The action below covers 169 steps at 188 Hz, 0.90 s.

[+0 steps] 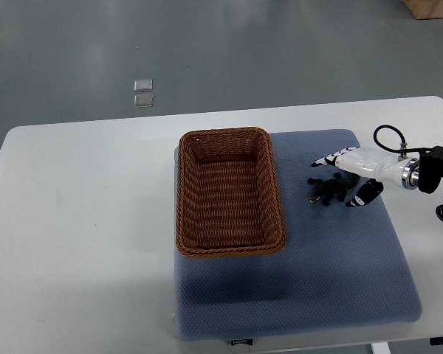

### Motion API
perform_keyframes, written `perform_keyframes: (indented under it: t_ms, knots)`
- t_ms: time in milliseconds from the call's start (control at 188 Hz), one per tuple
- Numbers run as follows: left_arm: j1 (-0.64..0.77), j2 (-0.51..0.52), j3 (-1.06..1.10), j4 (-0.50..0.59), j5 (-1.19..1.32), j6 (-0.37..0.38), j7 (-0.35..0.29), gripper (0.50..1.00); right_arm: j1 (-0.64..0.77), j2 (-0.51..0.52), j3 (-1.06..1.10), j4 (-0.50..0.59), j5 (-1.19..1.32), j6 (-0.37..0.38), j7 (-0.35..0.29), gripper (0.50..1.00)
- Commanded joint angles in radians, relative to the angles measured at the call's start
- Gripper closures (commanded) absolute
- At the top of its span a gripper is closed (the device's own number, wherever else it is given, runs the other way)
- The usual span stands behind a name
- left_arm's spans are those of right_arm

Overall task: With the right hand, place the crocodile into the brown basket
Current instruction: 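Close the right hand fingers around the crocodile and lift it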

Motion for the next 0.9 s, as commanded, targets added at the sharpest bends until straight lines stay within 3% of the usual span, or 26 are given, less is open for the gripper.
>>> perform_keyframes:
  t_ms: [0,526,893]
  knots:
    - [0.000,0.000,0.000,0.000,0.000,0.000,0.000,0.500,0.000,0.003,-0.003,-0.002,-0.010,-0.003,0.000,0.621]
    - [0.000,0.000,0.000,0.000,0.000,0.000,0.000,0.500,0.003,0.008,-0.024,-0.020,-0.035,-0.023,-0.001,0.705]
    - [0.000,0.000,0.000,0.000,0.000,0.000,0.000,0.500,0.015,0.009,-0.035,-0.026,-0.035,-0.035,-0.001,0.840]
